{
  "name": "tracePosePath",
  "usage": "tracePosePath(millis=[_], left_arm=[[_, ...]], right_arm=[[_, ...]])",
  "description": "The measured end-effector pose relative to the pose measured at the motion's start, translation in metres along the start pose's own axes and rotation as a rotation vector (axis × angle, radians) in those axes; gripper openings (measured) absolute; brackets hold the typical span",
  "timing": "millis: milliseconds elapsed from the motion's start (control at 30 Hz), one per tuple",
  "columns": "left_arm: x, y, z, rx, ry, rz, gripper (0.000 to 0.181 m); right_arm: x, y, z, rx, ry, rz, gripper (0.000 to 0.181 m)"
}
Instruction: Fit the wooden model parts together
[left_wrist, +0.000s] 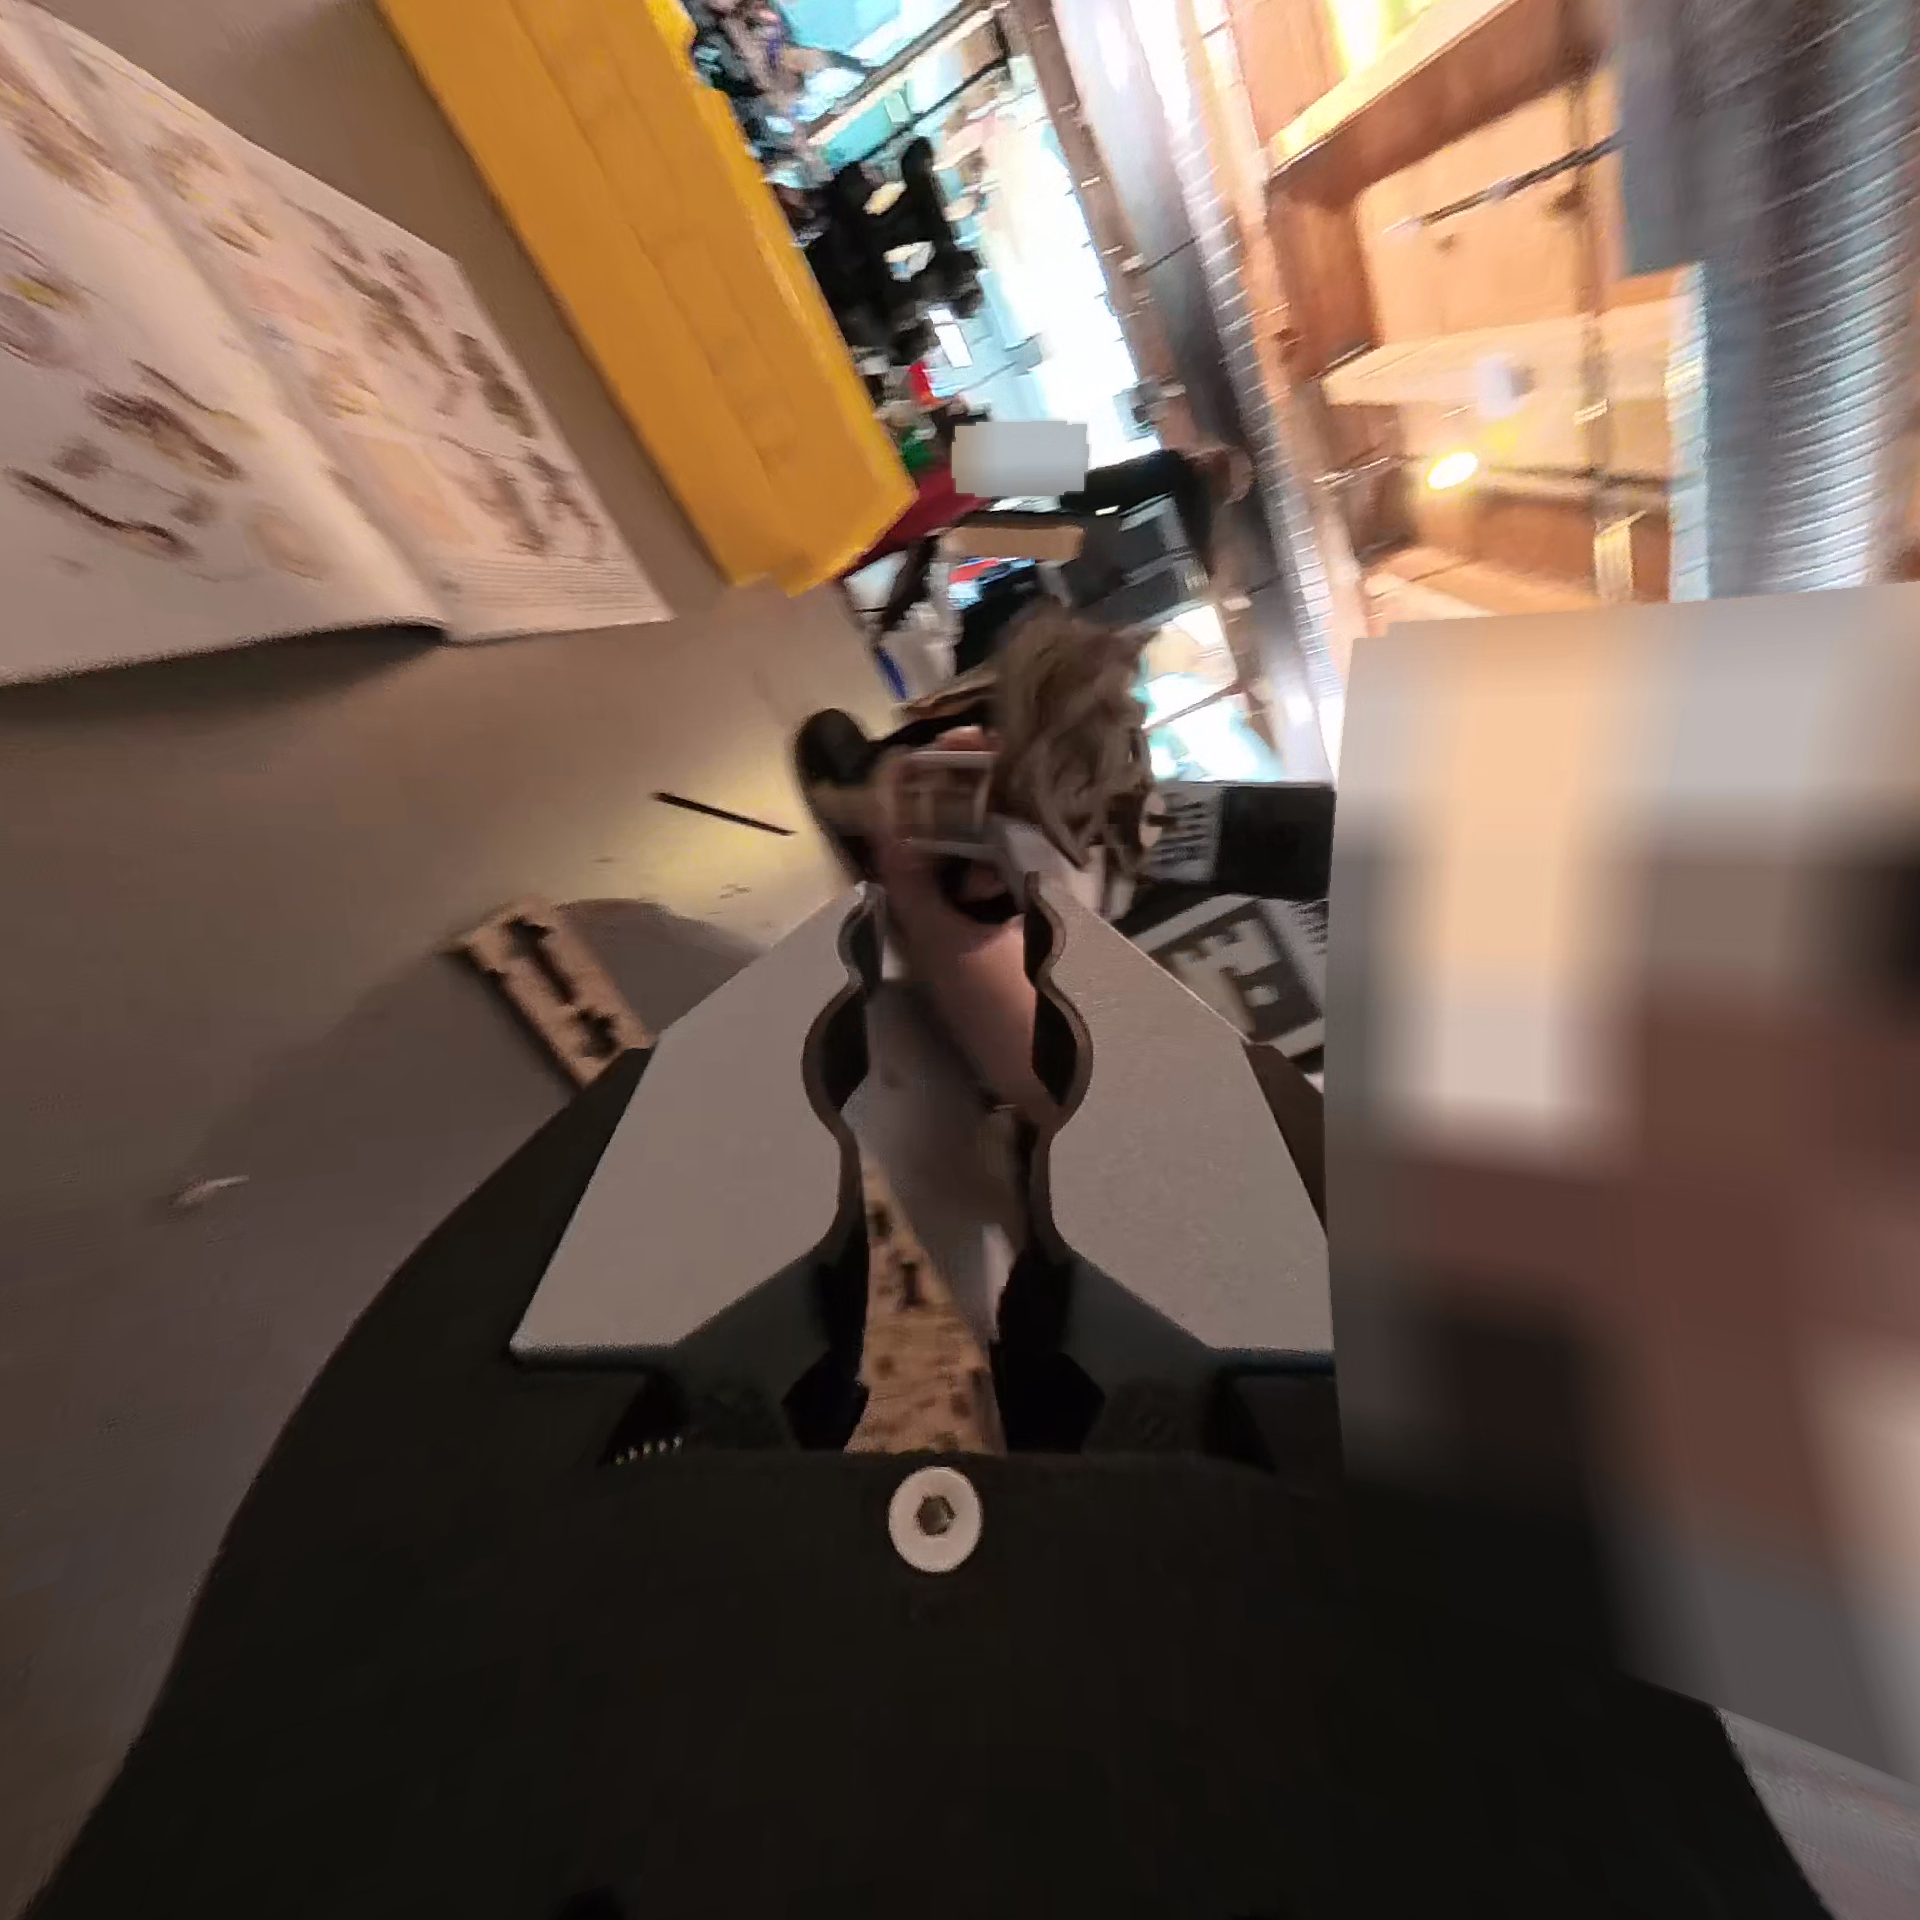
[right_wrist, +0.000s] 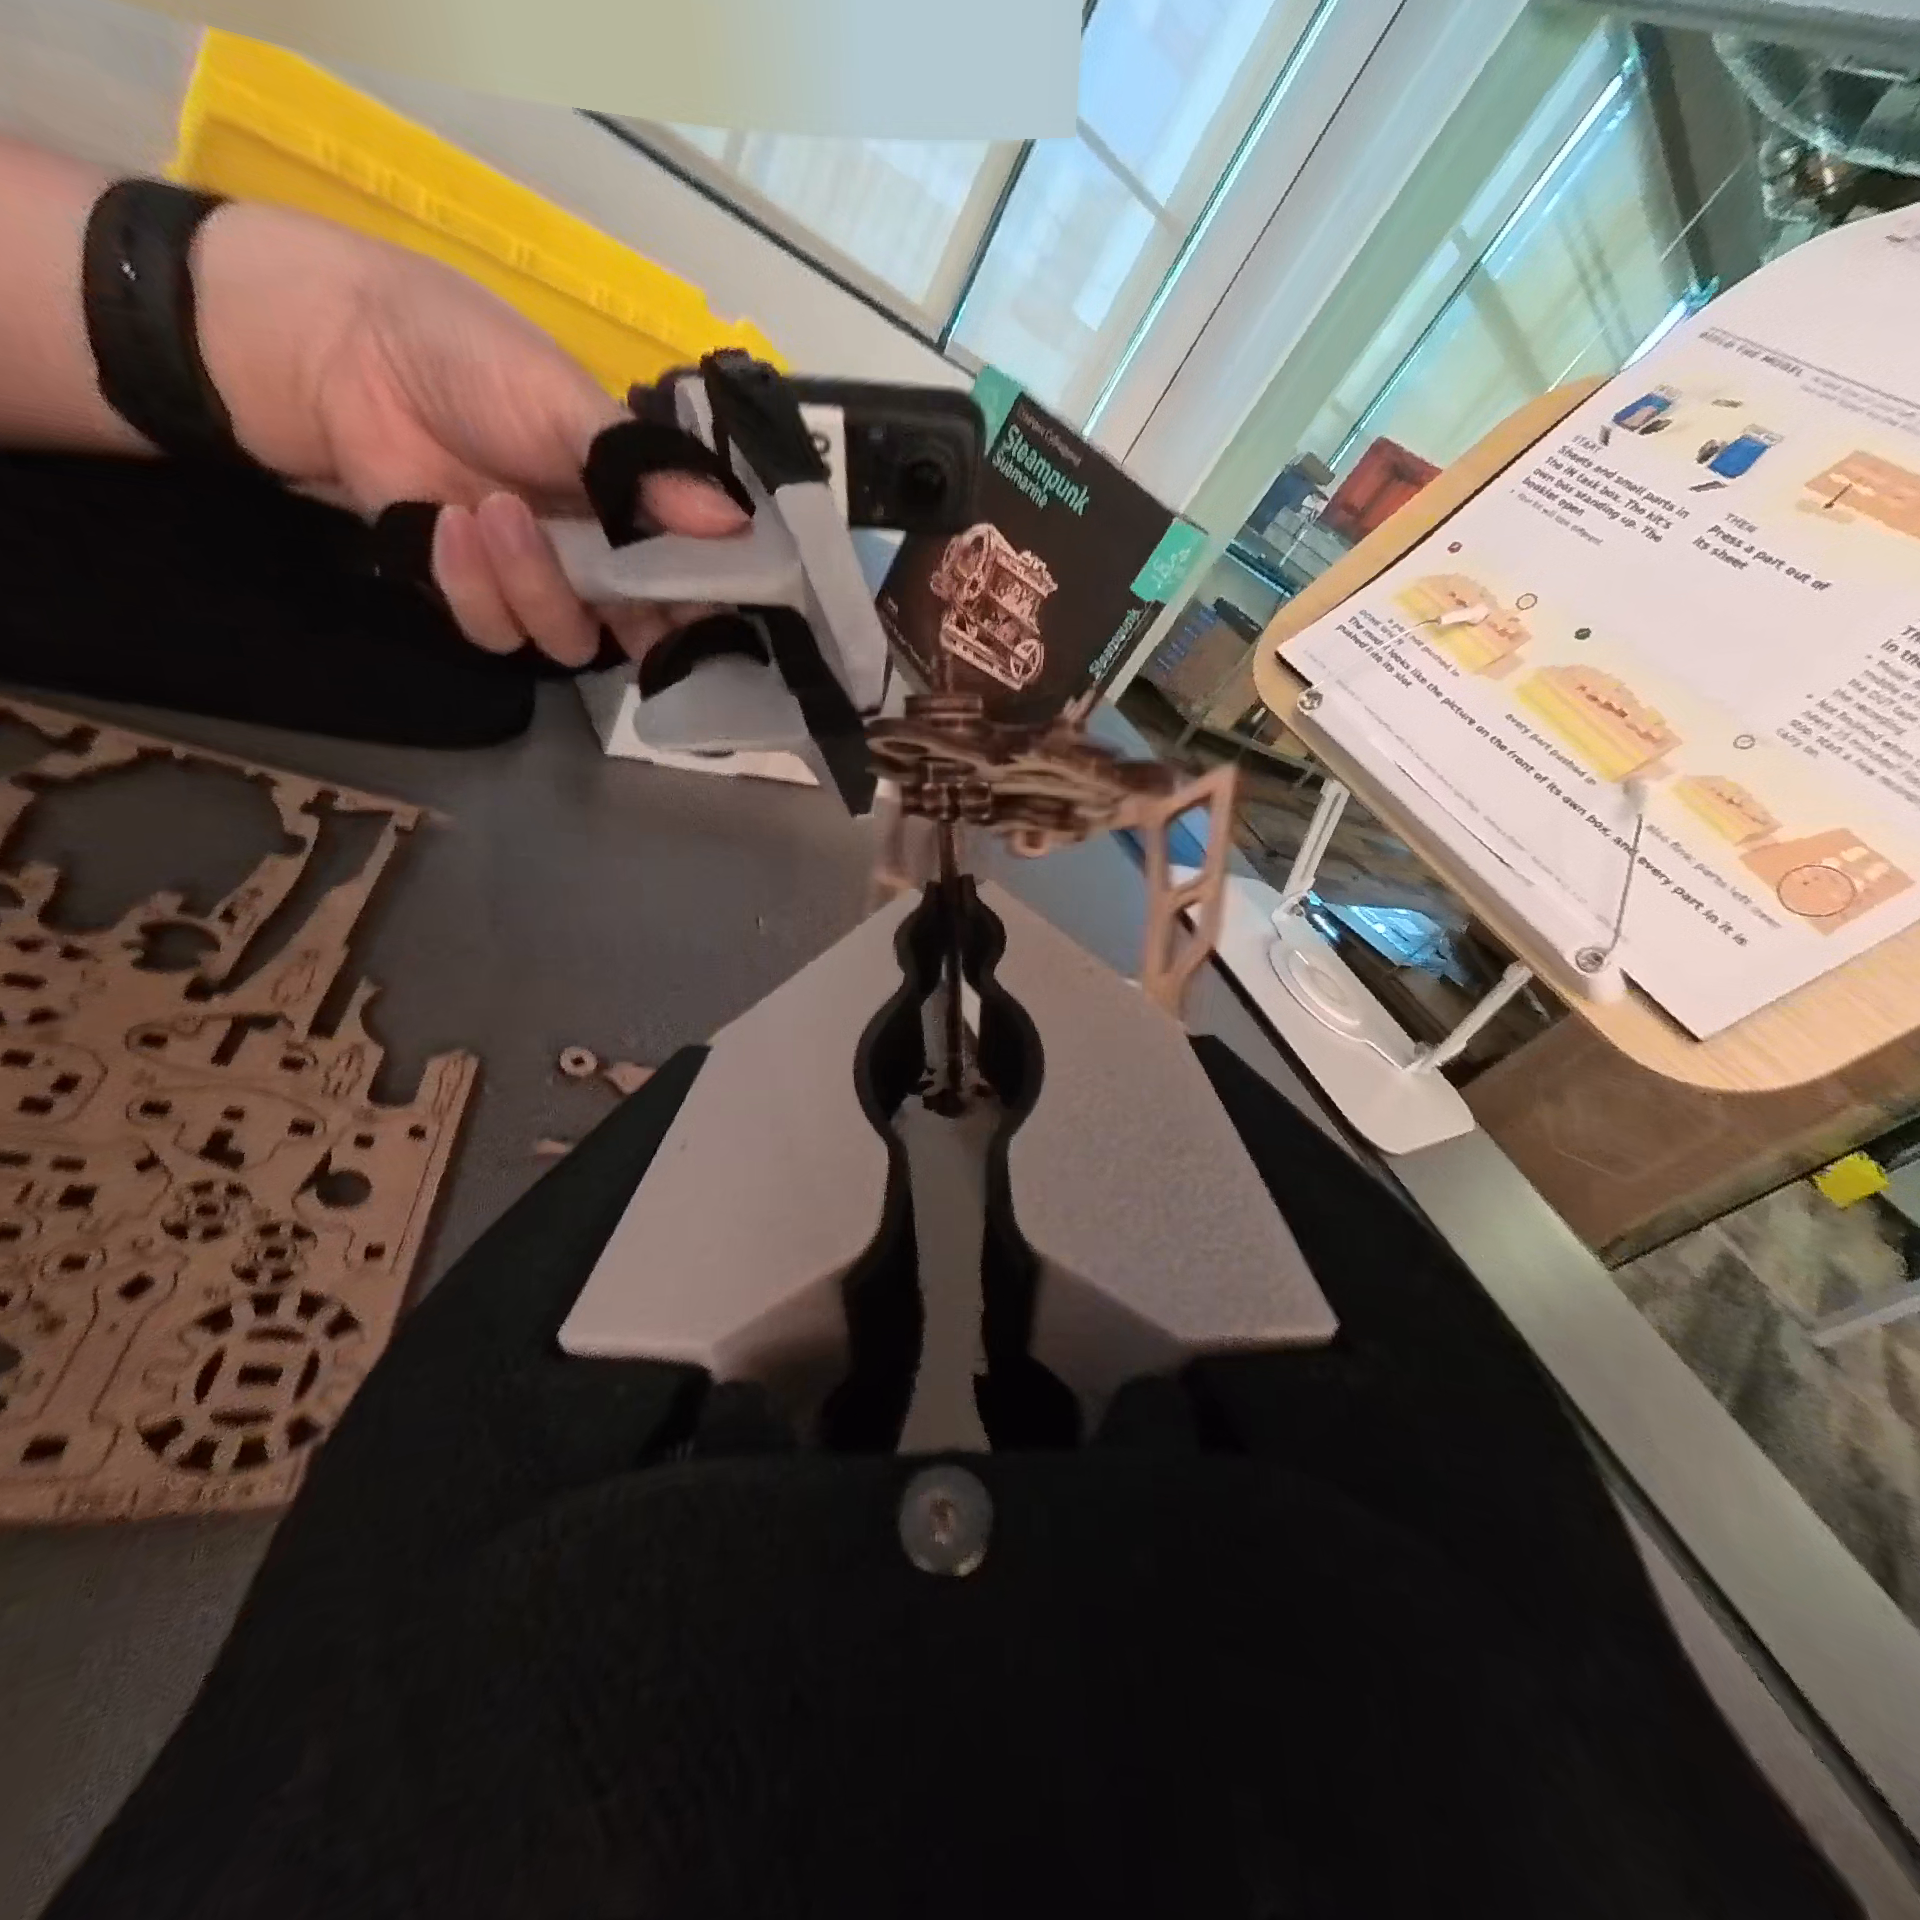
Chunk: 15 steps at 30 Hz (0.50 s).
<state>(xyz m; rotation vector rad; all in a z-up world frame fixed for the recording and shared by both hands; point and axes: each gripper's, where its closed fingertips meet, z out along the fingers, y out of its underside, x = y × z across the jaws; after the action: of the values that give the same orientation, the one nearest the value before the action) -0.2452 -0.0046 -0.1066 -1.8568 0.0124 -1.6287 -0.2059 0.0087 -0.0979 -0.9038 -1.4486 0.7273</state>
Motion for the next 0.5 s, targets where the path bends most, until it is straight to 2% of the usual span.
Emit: tracePosePath(millis=[200,500], left_arm=[[-0.011,0.011,0.01,-0.078,-0.079,0.116,0.028],[-0.019,0.033,0.024,-0.18,-0.097,0.126,0.028]], right_arm=[[-0.009,0.018,-0.012,-0.072,-0.06,0.035,0.0],[-0.027,0.042,-0.024,-0.184,-0.163,0.073,0.0]])
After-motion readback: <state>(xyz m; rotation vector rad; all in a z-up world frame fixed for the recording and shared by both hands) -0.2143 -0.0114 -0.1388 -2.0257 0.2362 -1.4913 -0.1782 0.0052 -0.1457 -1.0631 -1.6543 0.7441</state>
